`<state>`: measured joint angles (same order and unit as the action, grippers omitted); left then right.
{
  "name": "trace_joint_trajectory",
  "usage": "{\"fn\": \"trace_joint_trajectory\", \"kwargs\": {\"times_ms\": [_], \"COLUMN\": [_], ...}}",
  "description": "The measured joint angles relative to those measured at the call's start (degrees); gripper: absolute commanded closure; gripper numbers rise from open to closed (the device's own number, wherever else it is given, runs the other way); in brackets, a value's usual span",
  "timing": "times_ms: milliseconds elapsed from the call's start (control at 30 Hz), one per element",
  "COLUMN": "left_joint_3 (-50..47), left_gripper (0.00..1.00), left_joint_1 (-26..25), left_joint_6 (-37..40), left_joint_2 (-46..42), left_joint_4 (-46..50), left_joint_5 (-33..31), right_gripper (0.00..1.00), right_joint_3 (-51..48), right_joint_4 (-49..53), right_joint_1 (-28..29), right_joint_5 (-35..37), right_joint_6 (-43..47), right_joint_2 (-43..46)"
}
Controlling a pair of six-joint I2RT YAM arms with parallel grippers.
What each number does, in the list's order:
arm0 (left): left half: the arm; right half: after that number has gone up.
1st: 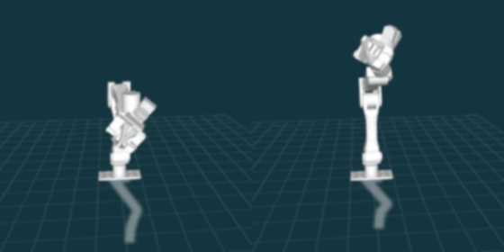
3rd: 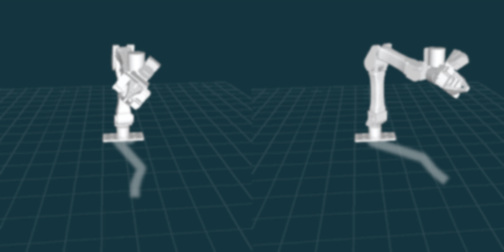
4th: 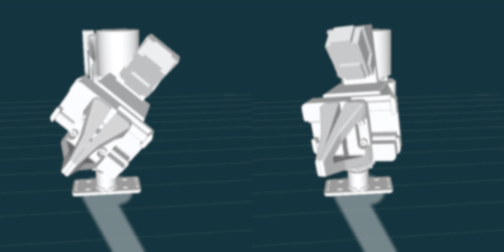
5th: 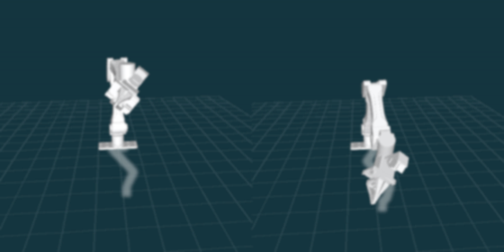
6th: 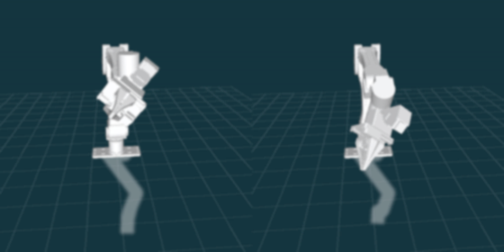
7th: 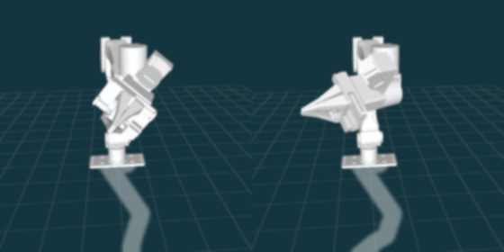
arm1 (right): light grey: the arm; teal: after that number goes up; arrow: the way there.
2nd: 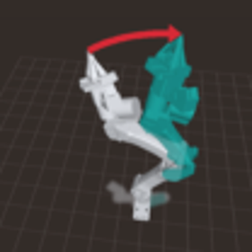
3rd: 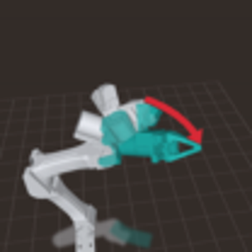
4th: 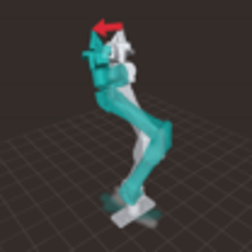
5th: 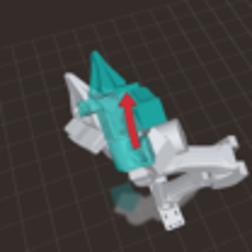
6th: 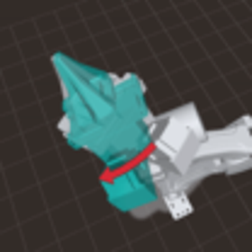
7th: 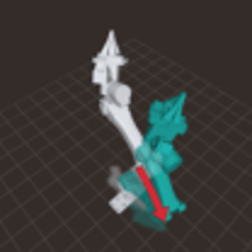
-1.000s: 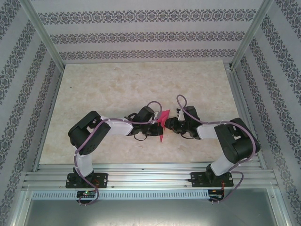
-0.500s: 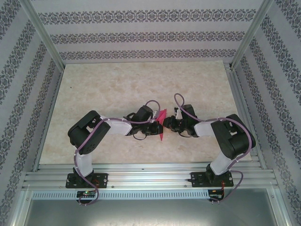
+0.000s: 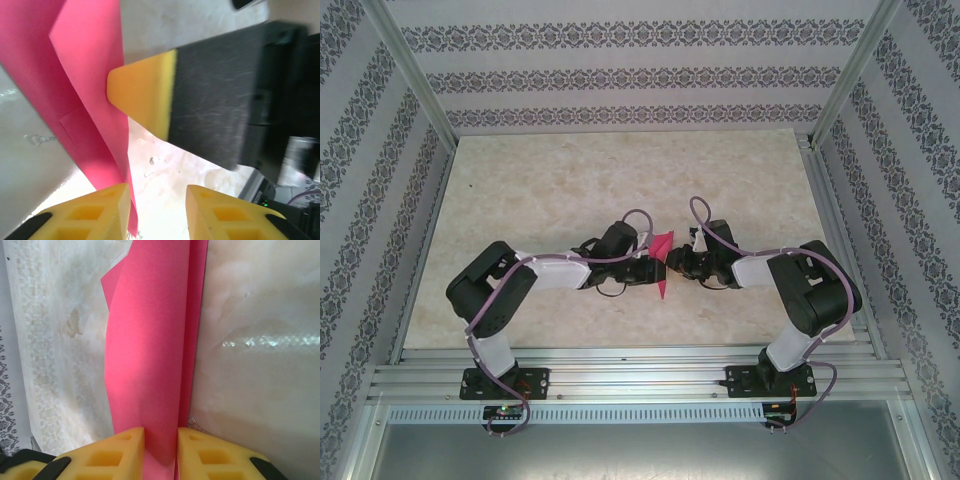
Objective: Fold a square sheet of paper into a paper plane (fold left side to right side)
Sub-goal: Fold the wing for the fifth time at the center of the table.
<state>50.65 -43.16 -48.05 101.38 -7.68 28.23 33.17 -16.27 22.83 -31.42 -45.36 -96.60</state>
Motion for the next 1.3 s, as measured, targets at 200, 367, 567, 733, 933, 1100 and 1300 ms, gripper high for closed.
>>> {"fn": "trace_joint_trajectory", "kwargs": {"times_ms": [200, 367, 567, 733, 933, 1100, 1300], "left_joint_3": [-0.26, 4.52, 10.16, 12.72, 15.32, 15.96, 16.17], "left_gripper": [0.56, 0.58, 0.6, 0.6, 0.65, 0.81, 0.97], "left_joint_1": [5.81, 7.63, 7.63, 7.63, 7.63, 7.63, 7.63], "left_joint_6": [1.44, 3.54, 4.5, 5.14, 6.23, 7.13, 8.44], "left_joint_2": [-3.78, 0.7, 7.74, 11.04, 13.42, 13.97, 14.03], "left_joint_4": [1.97, 4.94, 5.66, 6.27, 7.48, 8.83, 10.16], "left_joint_5": [0.0, 0.63, 3.1, 4.59, 4.98, 4.96, 4.28], "right_gripper": [0.76, 0.76, 0.76, 0.76, 0.75, 0.75, 0.74], "right_joint_3": [0.02, 0.09, 0.11, 0.11, 0.61, 0.76, 0.85], "right_joint_4": [0.04, 0.17, 0.24, 0.28, 1.29, 1.66, 1.77], "right_joint_1": [0.02, 0.02, 0.02, 0.02, 0.07, 0.07, 0.07], "right_joint_5": [0.0, 0.0, 0.0, 0.0, 0.04, 0.07, 0.07], "right_joint_6": [0.02, 0.02, 0.02, 0.02, 0.04, 0.04, 0.07], "right_joint_2": [0.0, 0.0, 0.04, 0.04, 0.04, 0.04, 0.04]}}
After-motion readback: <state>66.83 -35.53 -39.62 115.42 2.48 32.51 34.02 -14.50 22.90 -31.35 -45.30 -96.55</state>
